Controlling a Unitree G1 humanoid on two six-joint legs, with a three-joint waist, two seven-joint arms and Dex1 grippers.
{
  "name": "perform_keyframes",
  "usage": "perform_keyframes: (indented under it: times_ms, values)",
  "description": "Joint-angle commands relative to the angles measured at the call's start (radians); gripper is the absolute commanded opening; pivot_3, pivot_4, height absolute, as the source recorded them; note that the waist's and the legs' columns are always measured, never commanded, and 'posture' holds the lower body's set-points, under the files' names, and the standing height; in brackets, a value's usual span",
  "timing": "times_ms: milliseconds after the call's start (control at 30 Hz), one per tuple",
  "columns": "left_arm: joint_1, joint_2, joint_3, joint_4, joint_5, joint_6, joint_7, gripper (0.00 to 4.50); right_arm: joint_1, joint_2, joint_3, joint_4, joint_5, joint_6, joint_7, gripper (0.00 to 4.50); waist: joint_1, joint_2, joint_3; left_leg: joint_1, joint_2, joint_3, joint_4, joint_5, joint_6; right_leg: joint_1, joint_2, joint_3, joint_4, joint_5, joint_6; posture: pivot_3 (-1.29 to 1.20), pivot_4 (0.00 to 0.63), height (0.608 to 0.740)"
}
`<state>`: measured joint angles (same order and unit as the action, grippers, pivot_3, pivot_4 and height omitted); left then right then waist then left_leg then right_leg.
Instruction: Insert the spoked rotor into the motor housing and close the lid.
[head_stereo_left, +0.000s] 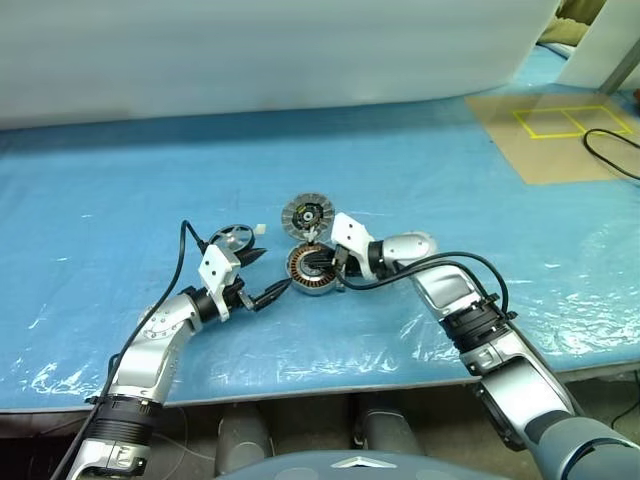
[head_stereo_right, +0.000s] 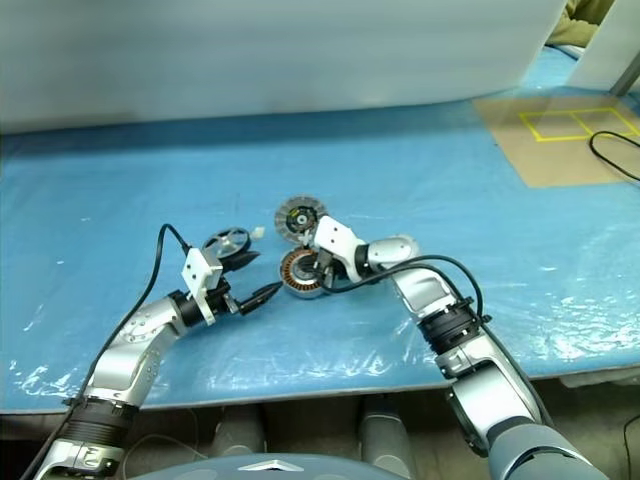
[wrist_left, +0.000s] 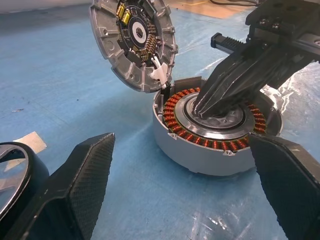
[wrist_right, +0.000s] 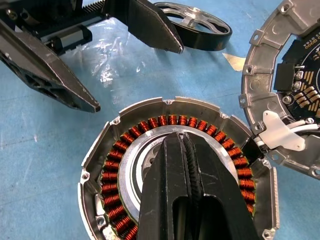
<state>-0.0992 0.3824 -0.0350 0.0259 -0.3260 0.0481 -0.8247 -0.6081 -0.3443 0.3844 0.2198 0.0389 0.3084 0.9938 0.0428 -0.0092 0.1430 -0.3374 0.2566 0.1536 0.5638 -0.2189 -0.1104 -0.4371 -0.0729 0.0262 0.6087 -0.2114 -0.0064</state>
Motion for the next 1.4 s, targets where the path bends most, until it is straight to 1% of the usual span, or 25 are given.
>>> perform_keyframes:
  times_ms: [33, 200, 333, 400, 600, 833, 1100, 1267, 1400]
  values:
    - [-0.011, -0.001, -0.002, -0.016, 0.004, -0.016, -0.005, 4.5, -0.012, -0.053, 0.027, -0.021, -0.026, 0.041, 0.055, 0.02, 0.002, 0.0, 0.0, 0.0, 0.0, 0.0, 0.0, 0.0, 0.0, 0.0, 0.0, 0.0, 0.0, 0.0, 0.0, 0.0, 0.15, 0.74]
    - [-0.016, -0.004, -0.004, -0.012, 0.006, -0.018, -0.002, 4.5, -0.036, -0.085, 0.032, -0.041, -0.017, 0.06, 0.099, 0.02, 0.001, 0.0, 0.0, 0.0, 0.0, 0.0, 0.0, 0.0, 0.0, 0.0, 0.0, 0.0, 0.0, 0.0, 0.0, 0.0, 0.15, 0.74]
    - [-0.016, -0.004, -0.004, -0.01, 0.007, -0.018, -0.003, 4.5, -0.06, -0.052, -0.026, -0.05, 0.051, 0.107, 0.098, 0.02, -0.002, 0.0, 0.0, 0.0, 0.0, 0.0, 0.0, 0.0, 0.0, 0.0, 0.0, 0.0, 0.0, 0.0, 0.0, 0.0, 0.15, 0.74]
    - [-0.015, -0.003, -0.005, -0.01, 0.006, -0.017, -0.003, 4.5, -0.067, -0.048, -0.035, -0.056, 0.057, 0.118, 0.099, 0.02, -0.002, 0.0, 0.0, 0.0, 0.0, 0.0, 0.0, 0.0, 0.0, -0.001, 0.0, 0.0, 0.0, 0.0, 0.0, 0.0, 0.15, 0.74]
    - [-0.011, 0.001, -0.005, -0.012, 0.006, -0.018, -0.006, 4.5, -0.061, -0.046, -0.024, -0.073, 0.049, 0.111, 0.095, 0.02, 0.0, 0.0, 0.0, -0.001, 0.0, 0.0, 0.0, 0.0, 0.0, -0.001, 0.0, 0.0, 0.0, 0.0, 0.0, 0.0, 0.15, 0.74]
    - [-0.006, 0.003, -0.004, -0.018, 0.005, -0.017, -0.007, 4.5, -0.059, -0.065, 0.018, -0.072, -0.003, 0.078, 0.102, 0.02, 0.0, 0.0, 0.0, -0.001, 0.0, 0.0, 0.0, 0.0, 0.0, -0.001, 0.0, 0.0, 0.0, 0.0, 0.0, 0.0, 0.15, 0.74]
    - [-0.002, 0.003, -0.005, -0.024, 0.004, -0.014, -0.004, 4.5, -0.06, -0.062, 0.044, -0.06, -0.063, 0.038, 0.081, 0.02, 0.0, 0.0, 0.0, -0.001, 0.0, 0.0, 0.001, 0.0, 0.0, -0.001, 0.0, 0.0, 0.001, 0.0, 0.0, 0.0, 0.15, 0.74]
    - [0.0, -0.002, -0.009, -0.025, 0.003, -0.012, -0.003, 4.5, -0.07, -0.066, 0.058, -0.062, -0.081, 0.104, 0.083, 0.02, -0.001, 0.0, 0.0, 0.0, 0.0, 0.0, 0.002, 0.0, 0.0, -0.001, 0.0, 0.0, 0.002, 0.0, 0.0, 0.0, 0.15, 0.74]
    - [-0.002, -0.006, -0.013, -0.023, 0.004, -0.013, -0.002, 4.5, -0.07, -0.02, -0.005, -0.097, 0.056, 0.356, 0.111, 0.02, 0.0, 0.0, 0.0, 0.0, 0.0, 0.0, 0.002, 0.0, 0.0, 0.0, 0.0, 0.0, 0.004, 0.0, 0.0, 0.0, 0.15, 0.74]
